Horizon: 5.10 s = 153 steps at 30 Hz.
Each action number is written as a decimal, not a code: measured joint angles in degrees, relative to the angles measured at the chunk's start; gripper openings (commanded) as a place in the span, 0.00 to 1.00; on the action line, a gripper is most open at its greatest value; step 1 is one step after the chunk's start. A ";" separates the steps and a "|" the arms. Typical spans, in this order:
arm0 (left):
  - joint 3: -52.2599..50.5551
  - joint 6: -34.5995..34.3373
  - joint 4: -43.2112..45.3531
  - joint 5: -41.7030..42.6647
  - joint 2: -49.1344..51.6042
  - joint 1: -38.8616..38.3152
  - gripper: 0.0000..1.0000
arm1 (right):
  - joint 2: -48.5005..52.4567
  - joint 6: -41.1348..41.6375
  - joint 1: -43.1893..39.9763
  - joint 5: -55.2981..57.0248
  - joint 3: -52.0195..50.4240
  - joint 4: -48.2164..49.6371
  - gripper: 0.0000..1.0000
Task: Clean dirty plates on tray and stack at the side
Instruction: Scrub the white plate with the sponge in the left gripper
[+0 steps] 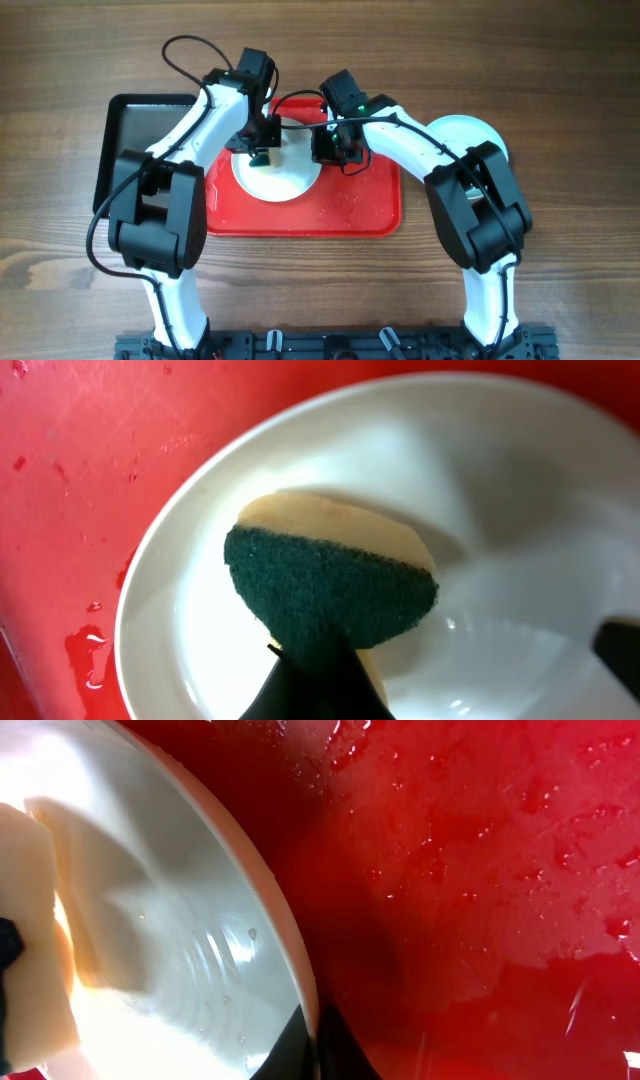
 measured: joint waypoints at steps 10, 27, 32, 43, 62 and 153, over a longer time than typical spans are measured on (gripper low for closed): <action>-3.78 -6.29 0.87 -5.81 -0.02 -0.79 0.04 | 0.39 -0.96 0.37 -0.72 0.00 1.27 0.04; -5.27 1.07 -0.74 -5.97 -0.39 -7.39 0.04 | 0.48 -1.49 0.07 -0.59 0.00 1.29 0.04; -5.57 -7.58 10.60 -14.19 -0.50 -6.49 0.04 | 0.50 -1.25 -0.28 -0.61 0.00 1.46 0.04; -5.42 -6.14 12.13 -7.93 -0.33 -4.90 0.04 | 0.50 -1.27 -0.28 -0.61 0.00 1.25 0.04; -5.05 -13.64 3.43 -15.04 -0.63 -5.51 0.04 | 0.50 -1.29 -0.11 -0.85 0.00 1.05 0.04; -5.77 -5.64 16.46 13.62 -0.28 -2.05 0.04 | 0.61 -1.81 -0.24 -2.14 0.00 -0.04 0.04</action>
